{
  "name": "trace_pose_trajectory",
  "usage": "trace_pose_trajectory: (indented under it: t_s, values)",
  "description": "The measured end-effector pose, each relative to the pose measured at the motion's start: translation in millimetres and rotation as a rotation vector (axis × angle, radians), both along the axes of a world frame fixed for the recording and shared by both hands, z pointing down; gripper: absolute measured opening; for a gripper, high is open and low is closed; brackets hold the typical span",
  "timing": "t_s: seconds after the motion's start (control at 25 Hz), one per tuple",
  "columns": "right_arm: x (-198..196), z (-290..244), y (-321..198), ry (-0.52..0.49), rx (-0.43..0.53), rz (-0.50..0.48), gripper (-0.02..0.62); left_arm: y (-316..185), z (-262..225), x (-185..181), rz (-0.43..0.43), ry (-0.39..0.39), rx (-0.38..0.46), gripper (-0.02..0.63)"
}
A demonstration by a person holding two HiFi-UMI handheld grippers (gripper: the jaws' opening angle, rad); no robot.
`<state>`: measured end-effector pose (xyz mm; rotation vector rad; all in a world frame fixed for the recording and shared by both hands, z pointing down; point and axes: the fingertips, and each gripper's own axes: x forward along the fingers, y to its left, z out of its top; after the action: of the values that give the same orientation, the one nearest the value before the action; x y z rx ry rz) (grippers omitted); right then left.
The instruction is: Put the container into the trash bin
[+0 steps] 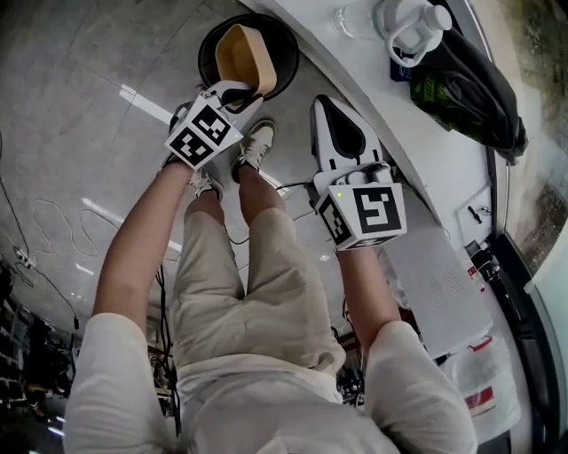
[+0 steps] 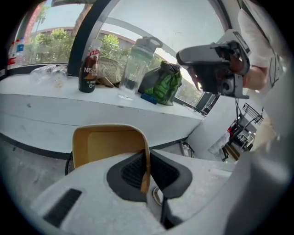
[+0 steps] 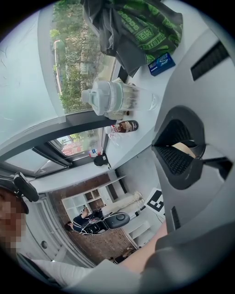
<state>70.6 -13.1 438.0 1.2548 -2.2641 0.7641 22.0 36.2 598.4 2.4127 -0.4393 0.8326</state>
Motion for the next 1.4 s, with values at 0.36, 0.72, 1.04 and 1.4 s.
trace_pose_trajectory:
  t_s: [0.36,0.72,1.04,1.4]
  values:
    - [9,20,3,0.007,-0.006,0.015,0.002,-2,53,15,0.169,-0.095,-0.085,0.02]
    - [19,39,2,0.008,-0.006,0.018,0.002,-14,90,23,0.102,-0.081,-0.214,0.02]
    - [25,56,5,0.006,-0.011,0.021,0.002,-19,122,28,0.105,-0.112,-0.308,0.021]
    - [31,75,12,-0.005,-0.008,0.045,0.002,-20,154,31,0.096,-0.131,-0.407,0.02]
